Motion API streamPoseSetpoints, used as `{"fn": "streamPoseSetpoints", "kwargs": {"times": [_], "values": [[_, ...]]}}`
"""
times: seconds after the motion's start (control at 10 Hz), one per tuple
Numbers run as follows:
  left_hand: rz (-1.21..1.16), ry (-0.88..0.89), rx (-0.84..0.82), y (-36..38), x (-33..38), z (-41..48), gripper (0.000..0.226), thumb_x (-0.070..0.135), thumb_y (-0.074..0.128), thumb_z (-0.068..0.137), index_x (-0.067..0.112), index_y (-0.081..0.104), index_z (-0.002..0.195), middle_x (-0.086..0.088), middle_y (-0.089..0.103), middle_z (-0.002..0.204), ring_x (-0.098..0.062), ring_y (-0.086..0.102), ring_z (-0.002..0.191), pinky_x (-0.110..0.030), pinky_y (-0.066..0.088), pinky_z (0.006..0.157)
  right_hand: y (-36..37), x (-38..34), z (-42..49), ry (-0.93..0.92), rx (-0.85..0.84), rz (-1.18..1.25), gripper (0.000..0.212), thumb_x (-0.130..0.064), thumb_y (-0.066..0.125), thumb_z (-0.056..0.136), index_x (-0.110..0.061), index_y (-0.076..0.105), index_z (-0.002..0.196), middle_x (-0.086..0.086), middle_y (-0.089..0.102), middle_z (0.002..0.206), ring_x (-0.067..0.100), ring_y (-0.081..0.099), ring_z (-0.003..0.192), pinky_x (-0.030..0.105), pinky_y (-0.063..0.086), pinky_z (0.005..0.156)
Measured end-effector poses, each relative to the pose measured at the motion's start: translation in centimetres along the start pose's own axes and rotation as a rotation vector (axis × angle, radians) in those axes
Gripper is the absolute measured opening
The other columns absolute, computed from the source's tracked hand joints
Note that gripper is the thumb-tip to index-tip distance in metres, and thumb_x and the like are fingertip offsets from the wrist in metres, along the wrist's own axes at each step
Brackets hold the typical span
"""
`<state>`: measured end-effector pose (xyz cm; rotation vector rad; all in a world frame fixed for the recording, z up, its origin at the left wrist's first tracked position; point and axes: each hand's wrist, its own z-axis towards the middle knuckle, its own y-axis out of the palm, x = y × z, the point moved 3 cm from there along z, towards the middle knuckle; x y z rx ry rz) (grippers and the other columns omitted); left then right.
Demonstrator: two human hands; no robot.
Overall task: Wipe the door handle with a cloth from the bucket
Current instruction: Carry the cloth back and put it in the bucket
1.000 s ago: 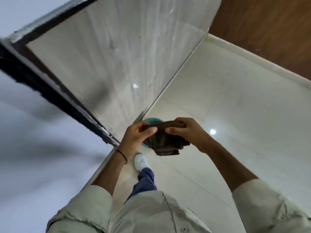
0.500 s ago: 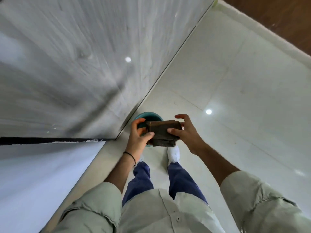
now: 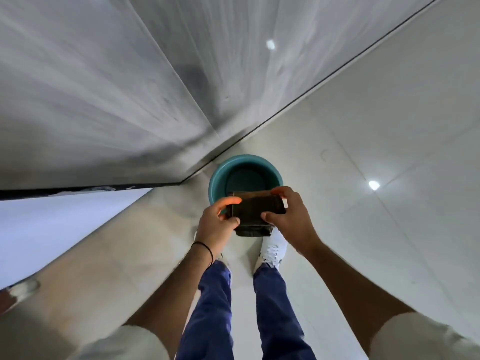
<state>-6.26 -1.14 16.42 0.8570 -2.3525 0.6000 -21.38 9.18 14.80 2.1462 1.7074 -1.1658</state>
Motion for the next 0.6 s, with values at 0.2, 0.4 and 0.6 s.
{"fn": "streamPoseSetpoints", "kwargs": {"times": [0.2,0.4,0.6], "values": [[0.013,0.009,0.047,2.1,-6.7,9.8,0.047,-0.008,0.06,0.081,0.023,0.068,0.115,-0.002,0.068,0.119,-0.017,0.066,0.107,-0.026,0.052,0.093,3.8,5.7,9.1,-0.085,0.019,-0.157,0.058,-0.012,0.075,0.081,-0.015,0.051,0.134,0.007,0.051,0.132,0.01,0.047,0.108,-0.009,0.033,0.071],[0.337,0.07,0.122,2.4,-10.5,14.6,0.049,0.005,0.058,0.09,0.022,0.055,0.136,0.0,0.039,0.152,-0.017,0.041,0.138,-0.008,0.026,0.102,6.8,9.3,13.4,-0.16,-0.121,-0.663,0.083,-0.018,0.066,0.09,-0.033,0.019,0.156,0.01,0.012,0.164,0.036,0.044,0.136,0.042,0.049,0.103],[0.42,0.109,0.224,0.5,-12.8,11.2,0.045,0.006,0.055,0.09,0.018,0.058,0.133,-0.007,0.042,0.151,-0.024,0.044,0.137,-0.026,0.033,0.111,7.5,9.5,9.4,-0.284,-0.222,-0.854,0.076,-0.023,0.062,0.092,-0.03,0.022,0.156,0.005,0.03,0.158,0.03,0.039,0.138,0.043,0.046,0.106]]}}
